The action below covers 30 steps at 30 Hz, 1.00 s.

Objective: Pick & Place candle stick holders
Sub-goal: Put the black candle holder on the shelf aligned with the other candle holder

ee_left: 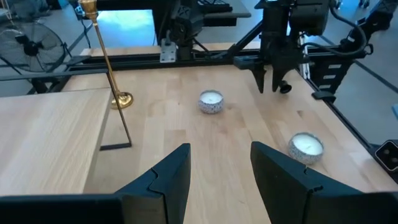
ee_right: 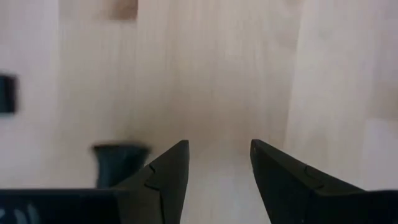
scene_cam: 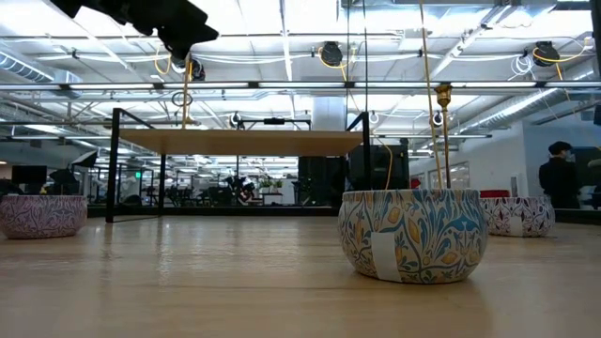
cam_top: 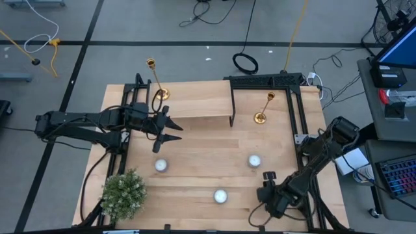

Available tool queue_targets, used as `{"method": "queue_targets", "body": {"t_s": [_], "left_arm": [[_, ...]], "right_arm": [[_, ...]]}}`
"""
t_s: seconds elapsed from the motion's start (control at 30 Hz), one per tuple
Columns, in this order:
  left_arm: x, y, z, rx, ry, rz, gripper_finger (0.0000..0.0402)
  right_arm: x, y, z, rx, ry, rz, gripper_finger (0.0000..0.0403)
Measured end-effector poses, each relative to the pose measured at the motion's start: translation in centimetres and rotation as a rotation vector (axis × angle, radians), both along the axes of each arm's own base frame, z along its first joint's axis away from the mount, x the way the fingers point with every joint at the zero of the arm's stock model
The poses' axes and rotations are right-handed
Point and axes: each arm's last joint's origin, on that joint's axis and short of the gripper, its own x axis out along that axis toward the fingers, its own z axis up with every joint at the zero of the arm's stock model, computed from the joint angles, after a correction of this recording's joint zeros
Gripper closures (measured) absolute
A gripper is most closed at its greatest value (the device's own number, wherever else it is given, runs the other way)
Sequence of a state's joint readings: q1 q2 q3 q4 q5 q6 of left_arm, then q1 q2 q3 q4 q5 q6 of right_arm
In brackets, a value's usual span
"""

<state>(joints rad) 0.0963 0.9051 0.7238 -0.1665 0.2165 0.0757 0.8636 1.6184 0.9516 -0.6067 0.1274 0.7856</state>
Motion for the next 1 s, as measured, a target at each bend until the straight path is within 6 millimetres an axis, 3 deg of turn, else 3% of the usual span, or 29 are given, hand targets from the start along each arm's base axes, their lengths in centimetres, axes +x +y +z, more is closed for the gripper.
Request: {"method": "queue_targets", "body": {"t_s": [0.13,0.3,0.43,0.77,1.0], "left_arm": [[0.0,0.0,0.0,-0.001,0.004,0.0,0.0227],[0.0,0.0,0.0,-0.004,0.004,0.001,0.0227],[0.0,0.0,0.0,-0.025,0.006,0.009,0.0227],[-0.1,0.0,-0.2,-0.017,0.022,0.006,0.0227],[-0.1,0.0,-0.1,-0.011,0.018,0.004,0.0227]], "right_arm": [[0.3,-0.9,1.3,0.16,0.12,-0.069,0.0234],[0.4,-1.8,3.8,0.297,0.104,-0.128,0.0234],[-0.3,-0.9,4.8,0.397,0.1,-0.138,0.0234],[-2.3,1.9,2.4,0.325,0.173,-0.132,0.0234],[-2.9,2.8,1.0,0.283,0.211,-0.153,0.0234]]}}
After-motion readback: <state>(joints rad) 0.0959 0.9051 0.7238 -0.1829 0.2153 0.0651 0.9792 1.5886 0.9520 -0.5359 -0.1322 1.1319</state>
